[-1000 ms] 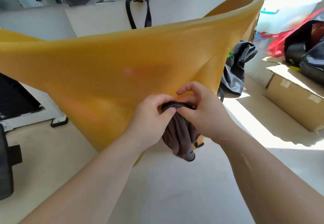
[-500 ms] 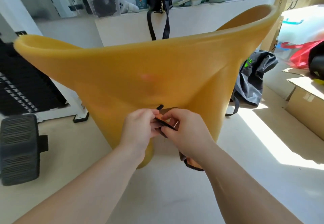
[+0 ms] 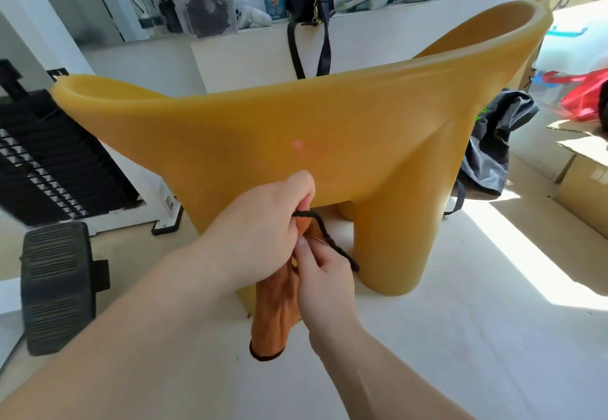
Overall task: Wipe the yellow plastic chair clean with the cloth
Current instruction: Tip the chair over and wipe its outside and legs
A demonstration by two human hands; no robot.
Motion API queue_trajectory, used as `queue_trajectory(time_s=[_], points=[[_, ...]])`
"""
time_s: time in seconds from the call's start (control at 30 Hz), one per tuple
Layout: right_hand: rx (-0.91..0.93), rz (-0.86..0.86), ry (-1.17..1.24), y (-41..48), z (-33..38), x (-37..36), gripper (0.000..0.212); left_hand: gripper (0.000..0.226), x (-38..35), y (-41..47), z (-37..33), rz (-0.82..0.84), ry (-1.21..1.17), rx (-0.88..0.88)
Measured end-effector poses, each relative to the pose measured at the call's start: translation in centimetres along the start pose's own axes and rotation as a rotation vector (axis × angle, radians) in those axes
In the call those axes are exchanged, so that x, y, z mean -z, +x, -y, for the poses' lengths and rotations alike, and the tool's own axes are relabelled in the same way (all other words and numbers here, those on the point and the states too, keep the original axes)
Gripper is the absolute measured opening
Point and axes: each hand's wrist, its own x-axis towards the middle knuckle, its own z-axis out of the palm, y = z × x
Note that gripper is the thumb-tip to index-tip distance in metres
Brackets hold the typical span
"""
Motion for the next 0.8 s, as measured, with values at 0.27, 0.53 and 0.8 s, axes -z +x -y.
queue_trajectory(time_s=[0.27,0.53,0.8], points=[[0.249,-0.325,-0.075,0.8,0.8,-1.9,0.027,0.026,0.0,-0.7,0.2,-0.182,-0.175,0.094],[0.544,-0.448,-0.04,4.4,3.0,-0.5,0.06,0.03,0.0,-0.6,-0.6,-0.162,-0.383,0.273],[0.771,-0.498,-0.545,7.7,-0.3,-1.4,0.08,0.041,3.5,-1.7,1.0,-0.714,0.379,-0.084]])
